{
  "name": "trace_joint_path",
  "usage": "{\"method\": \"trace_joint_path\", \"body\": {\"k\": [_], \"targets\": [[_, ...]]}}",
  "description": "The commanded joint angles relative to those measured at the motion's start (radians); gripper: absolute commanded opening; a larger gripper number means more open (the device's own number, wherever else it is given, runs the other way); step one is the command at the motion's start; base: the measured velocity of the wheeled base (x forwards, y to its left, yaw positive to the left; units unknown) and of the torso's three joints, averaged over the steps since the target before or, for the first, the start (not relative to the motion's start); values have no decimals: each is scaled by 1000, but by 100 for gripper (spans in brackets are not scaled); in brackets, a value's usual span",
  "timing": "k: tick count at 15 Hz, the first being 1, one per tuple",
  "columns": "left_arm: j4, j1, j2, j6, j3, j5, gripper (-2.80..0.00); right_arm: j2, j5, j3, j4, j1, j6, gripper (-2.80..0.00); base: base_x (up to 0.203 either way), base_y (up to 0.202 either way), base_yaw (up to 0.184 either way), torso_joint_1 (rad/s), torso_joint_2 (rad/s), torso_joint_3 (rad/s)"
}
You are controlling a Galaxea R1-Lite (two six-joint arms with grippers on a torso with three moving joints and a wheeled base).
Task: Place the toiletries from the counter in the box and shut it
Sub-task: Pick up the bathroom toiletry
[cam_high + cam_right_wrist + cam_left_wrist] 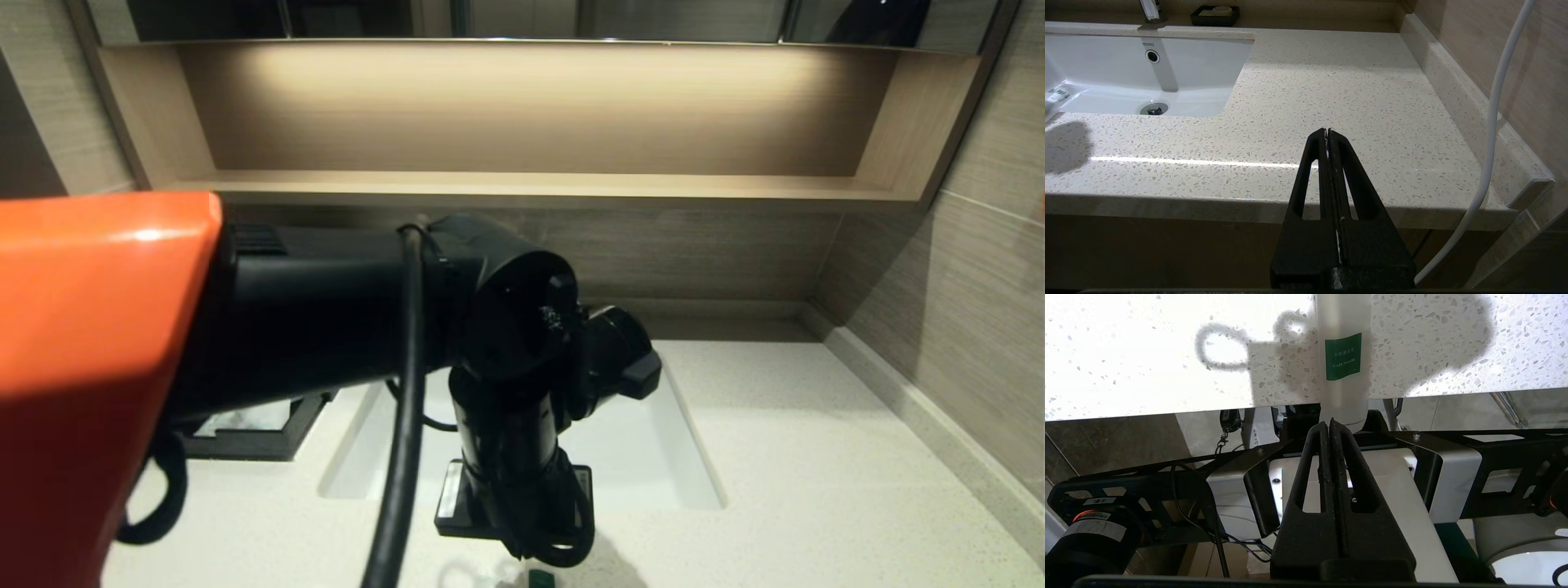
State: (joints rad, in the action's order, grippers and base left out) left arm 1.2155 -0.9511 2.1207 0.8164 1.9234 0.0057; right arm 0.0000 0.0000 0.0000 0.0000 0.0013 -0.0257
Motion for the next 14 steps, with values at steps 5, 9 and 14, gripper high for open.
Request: {"method": "trace_joint_path", "body": {"k": [5, 9, 14], "targets": [[-16, -11, 18, 5, 0, -58, -280, -1, 0, 2, 0, 0, 0, -280, 0, 0, 0, 0, 0, 0], [-17, -24, 19, 6, 0, -58, -280, 0, 0, 2, 0, 0, 0, -280, 0, 0, 0, 0, 0, 0], [-17, -26, 28, 7, -1, -58, -280, 0, 0, 2, 0, 0, 0, -280, 0, 0, 0, 0, 0, 0]]}}
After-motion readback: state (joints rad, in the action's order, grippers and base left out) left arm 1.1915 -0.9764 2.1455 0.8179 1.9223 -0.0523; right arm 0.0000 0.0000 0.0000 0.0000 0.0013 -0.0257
